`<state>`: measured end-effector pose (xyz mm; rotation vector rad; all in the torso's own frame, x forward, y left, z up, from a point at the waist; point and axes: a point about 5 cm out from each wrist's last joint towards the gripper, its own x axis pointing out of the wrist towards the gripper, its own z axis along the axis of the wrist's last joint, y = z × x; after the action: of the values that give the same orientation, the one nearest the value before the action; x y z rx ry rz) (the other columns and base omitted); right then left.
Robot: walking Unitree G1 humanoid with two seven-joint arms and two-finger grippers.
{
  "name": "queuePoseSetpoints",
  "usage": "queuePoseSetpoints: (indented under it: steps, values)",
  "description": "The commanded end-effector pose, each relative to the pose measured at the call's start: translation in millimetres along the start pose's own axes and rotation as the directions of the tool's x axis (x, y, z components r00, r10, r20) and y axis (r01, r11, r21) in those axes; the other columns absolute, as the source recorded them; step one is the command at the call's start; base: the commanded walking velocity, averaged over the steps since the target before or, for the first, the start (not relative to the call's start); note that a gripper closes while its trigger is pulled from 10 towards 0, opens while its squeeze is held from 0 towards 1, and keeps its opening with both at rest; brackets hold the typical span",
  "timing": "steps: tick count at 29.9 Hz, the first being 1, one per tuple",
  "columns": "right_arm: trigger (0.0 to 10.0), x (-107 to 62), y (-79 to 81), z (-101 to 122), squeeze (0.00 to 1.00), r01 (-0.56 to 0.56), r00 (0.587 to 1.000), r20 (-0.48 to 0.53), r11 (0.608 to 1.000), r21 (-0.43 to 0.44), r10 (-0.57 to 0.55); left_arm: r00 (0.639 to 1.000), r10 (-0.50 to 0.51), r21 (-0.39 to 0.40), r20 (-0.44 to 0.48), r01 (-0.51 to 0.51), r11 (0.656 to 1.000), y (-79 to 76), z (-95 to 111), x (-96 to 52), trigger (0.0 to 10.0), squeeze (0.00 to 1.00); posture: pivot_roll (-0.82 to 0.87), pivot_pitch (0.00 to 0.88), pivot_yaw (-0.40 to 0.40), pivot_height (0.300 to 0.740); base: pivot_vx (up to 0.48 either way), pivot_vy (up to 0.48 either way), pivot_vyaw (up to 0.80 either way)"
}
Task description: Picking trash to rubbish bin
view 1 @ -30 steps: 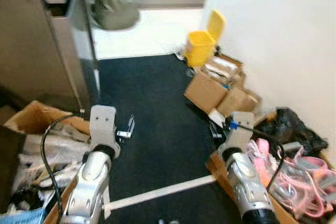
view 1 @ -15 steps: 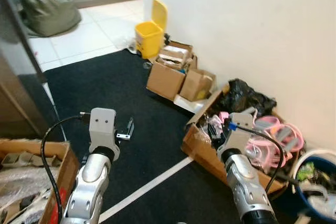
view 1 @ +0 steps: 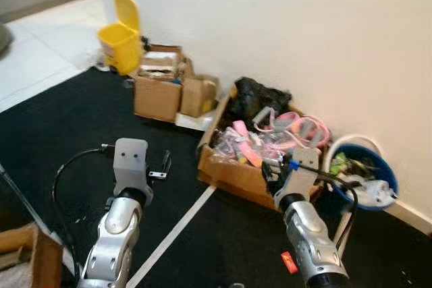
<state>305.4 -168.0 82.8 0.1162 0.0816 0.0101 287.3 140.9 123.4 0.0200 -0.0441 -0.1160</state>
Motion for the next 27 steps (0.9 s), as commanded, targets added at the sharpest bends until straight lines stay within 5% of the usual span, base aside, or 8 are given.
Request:
queuePoseSetpoints:
  steps: [1,9,27]
  values:
    - [10.0,-2.8,-2.3,-2.7,0.00,0.021,1.000,-0.004,1.000,0.012,-0.021,1.000,-0.011,0.006,-0.022,0.011,1.000,1.7,-3.8,-1.6,10.0,0.00,0.04,0.136,-0.006,0.740,0.000,0.000,-0.80]
    - [10.0,-5.5,-6.6,-4.9,0.00,0.068,0.998,0.004,0.997,0.033,-0.068,0.998,-0.055,0.025,-0.015,0.055,0.998,3.5,2.4,8.8,10.0,0.00,0.04,0.128,0.039,0.740,0.000,0.000,-0.80]
    - [10.0,-4.3,-8.6,-4.1,0.00,0.054,0.999,-0.003,0.998,0.013,-0.054,0.999,-0.042,-0.029,-0.028,0.041,0.999,1.5,0.4,6.0,10.0,0.00,0.05,0.136,0.016,0.740,0.000,0.000,-0.80]
